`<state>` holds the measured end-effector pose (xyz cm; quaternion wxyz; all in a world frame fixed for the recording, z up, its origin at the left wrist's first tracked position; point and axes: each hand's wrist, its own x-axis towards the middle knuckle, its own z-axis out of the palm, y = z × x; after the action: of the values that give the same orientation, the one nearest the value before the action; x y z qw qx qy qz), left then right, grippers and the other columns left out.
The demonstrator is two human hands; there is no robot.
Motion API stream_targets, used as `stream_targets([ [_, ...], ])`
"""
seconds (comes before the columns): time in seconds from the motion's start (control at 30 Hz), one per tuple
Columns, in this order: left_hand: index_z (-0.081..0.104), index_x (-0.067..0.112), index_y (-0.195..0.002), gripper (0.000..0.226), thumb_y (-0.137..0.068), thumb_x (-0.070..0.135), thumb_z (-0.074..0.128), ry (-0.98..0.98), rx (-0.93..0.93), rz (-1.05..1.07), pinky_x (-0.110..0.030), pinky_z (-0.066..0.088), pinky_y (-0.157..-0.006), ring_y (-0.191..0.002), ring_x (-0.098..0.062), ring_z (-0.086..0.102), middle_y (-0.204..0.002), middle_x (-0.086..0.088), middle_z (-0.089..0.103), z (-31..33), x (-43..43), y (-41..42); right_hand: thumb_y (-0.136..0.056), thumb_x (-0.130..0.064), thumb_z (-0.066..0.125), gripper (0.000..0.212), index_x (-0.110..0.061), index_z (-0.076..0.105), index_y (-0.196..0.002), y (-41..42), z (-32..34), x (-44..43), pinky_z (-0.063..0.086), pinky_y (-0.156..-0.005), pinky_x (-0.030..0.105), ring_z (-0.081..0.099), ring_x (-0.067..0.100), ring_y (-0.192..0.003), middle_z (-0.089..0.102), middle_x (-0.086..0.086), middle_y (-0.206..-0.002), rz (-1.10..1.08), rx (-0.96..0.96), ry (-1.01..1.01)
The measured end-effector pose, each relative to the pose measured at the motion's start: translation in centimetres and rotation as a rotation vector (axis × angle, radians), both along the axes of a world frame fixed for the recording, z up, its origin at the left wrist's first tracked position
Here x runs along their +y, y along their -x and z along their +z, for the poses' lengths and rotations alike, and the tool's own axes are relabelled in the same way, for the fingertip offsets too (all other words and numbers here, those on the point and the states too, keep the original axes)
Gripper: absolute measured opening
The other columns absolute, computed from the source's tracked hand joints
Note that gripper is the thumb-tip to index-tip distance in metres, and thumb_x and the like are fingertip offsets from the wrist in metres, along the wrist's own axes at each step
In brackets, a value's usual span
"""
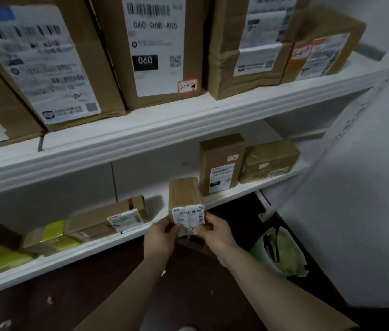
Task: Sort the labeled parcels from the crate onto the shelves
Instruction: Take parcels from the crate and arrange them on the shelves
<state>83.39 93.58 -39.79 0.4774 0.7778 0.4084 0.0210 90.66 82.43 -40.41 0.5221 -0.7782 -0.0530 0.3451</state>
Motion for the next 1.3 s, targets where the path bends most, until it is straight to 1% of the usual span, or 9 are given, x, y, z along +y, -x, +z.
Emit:
stream_targets([
  [0.1,0.062,0.014,-0.119,0.027,-0.094,0.024,0.057,-0.043,0.020,-0.022,-0.023,0.040,-0.070,-0.084,-0.013,0.055,-0.110,-0.007,0.067,-1.6,1.9,-3.0,-0.096,-0.006,0.050,0.032,-0.020,0.057,-0.123,-2.5,-1.7,2.5,0.045,-0.073,0.012,0.060,0.006,-0.098,0.062,-0.004,-0.110,-0.045,-0.009,0.002],
  [0.27,0.064,0.012,-0.117,0.028,-0.095,0.027,0.054,-0.133,0.037,-0.059,-0.022,0.037,-0.068,-0.084,-0.017,0.058,-0.105,-0.011,0.069,-4.0,3.5,-6.3,-0.093,-0.003,0.051,0.036,-0.019,0.054,-0.125,-5.3,-3.9,5.1,0.048,-0.098,0.037,0.057,0.018,-0.111,0.061,0.001,-0.114,-0.093,-0.007,0.028],
  [0.5,0.067,0.006,-0.098,0.031,-0.093,0.035,0.056,-0.109,0.083,-0.048,-0.026,0.038,-0.064,-0.085,-0.026,0.063,-0.094,-0.014,0.069,-5.0,3.2,-8.3,-0.093,0.001,0.044,0.051,-0.021,0.042,-0.139,-6.5,-5.3,5.4,0.043,-0.100,0.033,0.052,0.019,-0.119,0.058,0.004,-0.124,-0.111,-0.012,0.059],
  [0.6,0.052,0.014,-0.078,0.026,-0.094,0.035,0.055,-0.094,0.179,-0.086,-0.027,0.038,-0.063,-0.088,-0.025,0.058,-0.083,-0.006,0.061,-4.0,2.7,-7.7,-0.093,0.002,0.044,0.053,-0.015,0.035,-0.142,-5.4,-4.6,4.3,0.043,-0.093,0.028,0.053,0.020,-0.113,0.055,0.005,-0.116,-0.092,0.036,0.087],
  [0.67,0.058,0.016,-0.091,0.015,-0.094,0.031,0.057,-0.079,0.233,-0.142,-0.027,0.043,-0.076,-0.103,-0.026,0.058,-0.101,-0.010,0.064,-2.5,2.3,-6.3,-0.092,0.003,0.047,0.054,-0.014,0.038,-0.143,-4.1,-3.3,3.1,0.042,-0.089,0.024,0.052,0.017,-0.111,0.053,0.005,-0.115,-0.089,0.101,0.094],
  [0.73,0.061,0.008,-0.121,0.034,-0.093,0.028,0.058,-0.087,0.277,-0.205,-0.024,0.042,-0.084,-0.114,-0.025,0.055,-0.122,-0.012,0.062,-0.4,1.5,-4.7,-0.091,0.006,0.049,0.054,-0.014,0.043,-0.140,-2.6,-1.2,1.5,0.039,-0.088,0.021,0.049,0.013,-0.109,0.051,0.005,-0.121,-0.098,0.140,0.086],
  [0.87,0.063,0.013,-0.083,0.015,-0.090,0.025,0.060,-0.141,0.282,-0.372,-0.024,0.038,-0.063,-0.086,-0.022,0.058,-0.084,-0.007,0.061,4.6,-0.9,-1.7,-0.092,0.001,0.052,0.050,-0.009,0.043,-0.140,0.1,3.5,-1.9,0.037,-0.105,0.025,0.046,0.021,-0.125,0.047,0.009,-0.139,-0.106,0.128,0.097],
  [1.0,0.066,0.016,-0.112,0.026,-0.091,0.029,0.058,-0.291,0.323,-0.601,-0.025,0.041,-0.074,-0.100,-0.021,0.059,-0.109,-0.005,0.065,9.0,-4.0,0.8,-0.090,-0.003,0.057,0.046,-0.009,0.050,-0.135,2.7,8.1,-5.6,0.037,-0.107,0.030,0.047,0.023,-0.126,0.050,0.010,-0.137,-0.138,0.085,0.104],
  [1.3,0.058,0.023,-0.125,0.041,-0.088,0.040,0.059,-0.619,0.268,-1.146,-0.029,0.044,-0.082,-0.108,-0.018,0.057,-0.121,0.000,0.060,15.6,-13.5,4.9,-0.088,-0.012,0.064,0.031,-0.007,0.064,-0.119,13.0,14.8,-18.6,0.041,-0.089,0.016,0.057,0.017,-0.113,0.062,0.004,-0.118,-0.501,-0.028,0.059],
])
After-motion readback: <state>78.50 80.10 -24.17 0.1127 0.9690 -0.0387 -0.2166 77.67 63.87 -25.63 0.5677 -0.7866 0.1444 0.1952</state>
